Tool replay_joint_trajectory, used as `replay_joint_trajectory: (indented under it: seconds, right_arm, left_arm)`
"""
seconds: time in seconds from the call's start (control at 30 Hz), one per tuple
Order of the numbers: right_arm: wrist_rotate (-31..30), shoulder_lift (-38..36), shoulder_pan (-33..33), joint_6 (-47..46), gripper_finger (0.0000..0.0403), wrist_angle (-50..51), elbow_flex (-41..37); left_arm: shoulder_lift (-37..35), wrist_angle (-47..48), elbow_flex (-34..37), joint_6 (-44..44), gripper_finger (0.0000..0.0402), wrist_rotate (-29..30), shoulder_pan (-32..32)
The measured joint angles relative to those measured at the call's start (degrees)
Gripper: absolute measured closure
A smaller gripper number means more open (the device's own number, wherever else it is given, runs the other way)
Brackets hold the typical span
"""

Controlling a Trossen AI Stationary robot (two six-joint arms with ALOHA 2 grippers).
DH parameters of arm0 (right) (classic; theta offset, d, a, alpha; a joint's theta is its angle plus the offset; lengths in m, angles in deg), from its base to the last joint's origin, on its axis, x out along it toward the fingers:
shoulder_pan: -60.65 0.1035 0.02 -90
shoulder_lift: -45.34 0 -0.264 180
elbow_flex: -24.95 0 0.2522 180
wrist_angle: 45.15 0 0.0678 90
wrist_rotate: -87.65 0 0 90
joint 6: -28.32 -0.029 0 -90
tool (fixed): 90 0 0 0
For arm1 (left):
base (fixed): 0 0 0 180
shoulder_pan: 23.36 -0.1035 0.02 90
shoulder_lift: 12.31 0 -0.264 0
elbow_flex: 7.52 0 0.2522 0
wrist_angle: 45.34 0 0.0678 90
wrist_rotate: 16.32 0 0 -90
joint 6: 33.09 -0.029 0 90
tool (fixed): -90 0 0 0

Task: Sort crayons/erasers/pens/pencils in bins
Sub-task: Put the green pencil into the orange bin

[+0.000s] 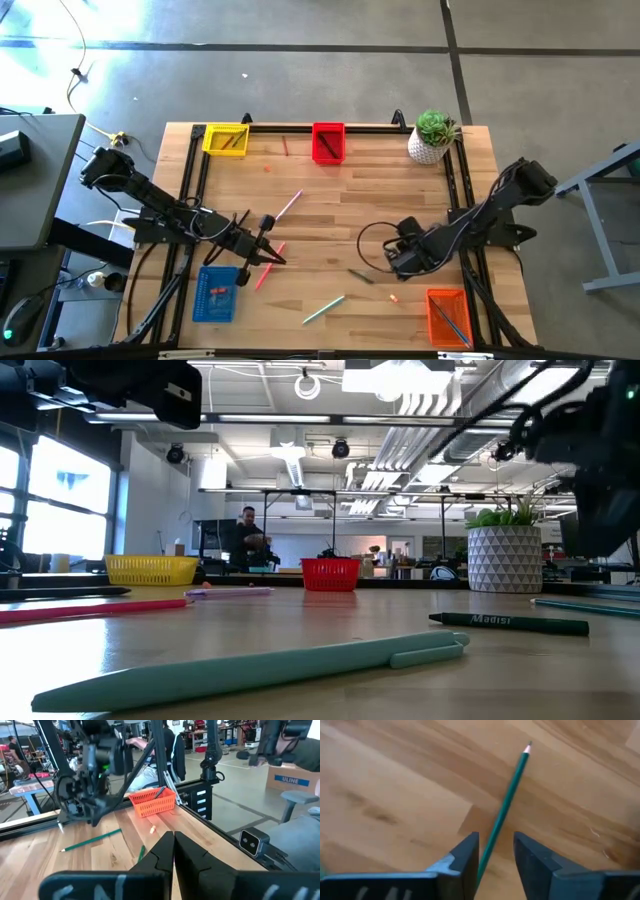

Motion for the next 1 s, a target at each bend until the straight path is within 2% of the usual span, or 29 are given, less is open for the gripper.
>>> replay_joint_trajectory:
  seconds: [0.2, 0.37, 0.5, 0.87, 1.0]
  right_arm:
    - [-0.06, 0.0, -2.53, -1.31, 0.0275, -5.09, -5.97]
    - [-0.23, 0.0, -4.08, -0.62, 0.0274, -15.13, -11.29]
    - [-0.68, -0.11, -4.3, -0.59, 0.028, -16.45, -13.05]
    - [0.45, -0.15, -4.34, 3.48, 0.0382, -15.23, -13.19]
    - [3.79, 0.07, -4.36, 5.61, 0.0398, -11.12, -11.09]
  left_arm:
    - [0.0, 0.0, 0.0, 0.2, 0.0399, 0.0, 0.0]
    - [0.0, 0.21, 0.0, 0.22, 0.0399, 0.0, 0.0]
    - [0.0, 0.79, 0.0, 0.22, 0.0399, 0.0, 0.0]
    - [0.02, 0.87, 0.0, 1.03, 0.0399, 0.0, 0.0]
    - [0.02, 0.87, 0.0, 1.05, 0.0399, 0.0, 0.0]
